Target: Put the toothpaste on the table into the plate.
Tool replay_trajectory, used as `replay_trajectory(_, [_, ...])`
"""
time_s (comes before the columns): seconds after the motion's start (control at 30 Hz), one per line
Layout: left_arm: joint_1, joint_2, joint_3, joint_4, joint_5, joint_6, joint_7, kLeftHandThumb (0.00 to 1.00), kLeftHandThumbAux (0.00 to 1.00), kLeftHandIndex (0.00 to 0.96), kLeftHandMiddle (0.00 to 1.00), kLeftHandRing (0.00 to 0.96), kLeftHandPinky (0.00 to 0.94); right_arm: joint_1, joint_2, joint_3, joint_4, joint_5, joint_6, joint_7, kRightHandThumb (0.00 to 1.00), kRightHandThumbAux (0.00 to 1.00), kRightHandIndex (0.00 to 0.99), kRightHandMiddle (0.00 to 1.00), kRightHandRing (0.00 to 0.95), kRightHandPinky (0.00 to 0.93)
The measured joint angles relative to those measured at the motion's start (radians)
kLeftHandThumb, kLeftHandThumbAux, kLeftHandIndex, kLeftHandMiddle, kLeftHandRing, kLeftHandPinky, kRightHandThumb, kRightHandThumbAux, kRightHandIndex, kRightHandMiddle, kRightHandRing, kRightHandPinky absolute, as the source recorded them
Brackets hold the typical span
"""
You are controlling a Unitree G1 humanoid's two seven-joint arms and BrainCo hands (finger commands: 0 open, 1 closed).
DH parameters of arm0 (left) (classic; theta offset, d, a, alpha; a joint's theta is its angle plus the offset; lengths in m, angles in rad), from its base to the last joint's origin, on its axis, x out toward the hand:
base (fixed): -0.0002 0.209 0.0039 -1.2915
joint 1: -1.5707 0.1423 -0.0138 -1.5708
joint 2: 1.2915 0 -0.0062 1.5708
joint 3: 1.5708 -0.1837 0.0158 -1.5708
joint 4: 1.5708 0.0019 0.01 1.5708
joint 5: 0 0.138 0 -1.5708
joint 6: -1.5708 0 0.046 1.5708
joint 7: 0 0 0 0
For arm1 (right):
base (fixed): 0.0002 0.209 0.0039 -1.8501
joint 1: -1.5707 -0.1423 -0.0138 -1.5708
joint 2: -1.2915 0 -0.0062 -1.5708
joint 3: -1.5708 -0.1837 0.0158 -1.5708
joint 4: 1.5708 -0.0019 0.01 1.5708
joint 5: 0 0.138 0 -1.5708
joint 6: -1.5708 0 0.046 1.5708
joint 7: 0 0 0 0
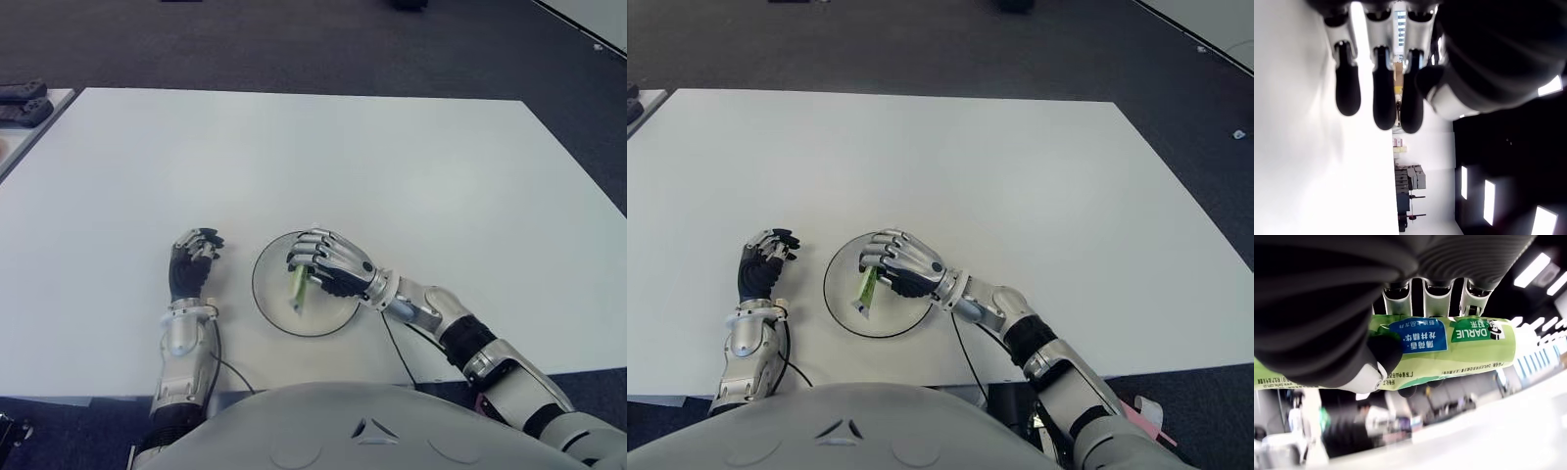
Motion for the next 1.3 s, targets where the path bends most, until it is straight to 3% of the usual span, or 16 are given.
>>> replay_trajectory(0.27, [0.000,0.000,0.000,0.004,0.000,-0.011,0.000,0.709,0.723,0.431,0.500,0.494,0.518,-0.044,-0.006,0.048,0.022,-0.008,-0.015,0.069,0.849,0.673,0.424,0.579,0.869,0.872])
replay_trajectory(0.6, [-0.001,0.002,0.000,0.021,0.000,-0.034,0.000,0.709,0.723,0.431,0.501,0.494,0.525,-0.050,-0.008,0.054,0.007,-0.005,0.008,0.127,0.849,0.674,0.425,0.585,0.868,0.877])
replay_trajectory(1.1, [-0.002,0.006,0.000,0.027,0.002,-0.043,0.000,0.708,0.723,0.431,0.501,0.496,0.523,-0.049,-0.013,0.061,-0.004,-0.008,0.036,0.115,0.844,0.678,0.416,0.596,0.837,0.847])
replay_trajectory(1.17, [-0.002,0.007,0.000,0.027,0.002,-0.043,0.000,0.708,0.723,0.431,0.500,0.495,0.521,-0.049,-0.013,0.061,0.002,-0.008,0.032,0.096,0.842,0.677,0.427,0.543,0.815,0.820])
replay_trajectory(1.23, [-0.003,0.008,0.000,0.027,0.001,-0.043,0.000,0.708,0.723,0.431,0.500,0.495,0.520,-0.050,-0.013,0.062,0.010,-0.008,0.026,0.074,0.753,0.702,0.420,0.431,0.622,0.684])
replay_trajectory(1.3, [-0.004,0.008,0.000,0.027,0.001,-0.043,0.000,0.708,0.723,0.431,0.500,0.495,0.520,-0.050,-0.013,0.063,0.017,-0.008,0.022,0.055,0.722,0.711,0.416,0.378,0.534,0.614])
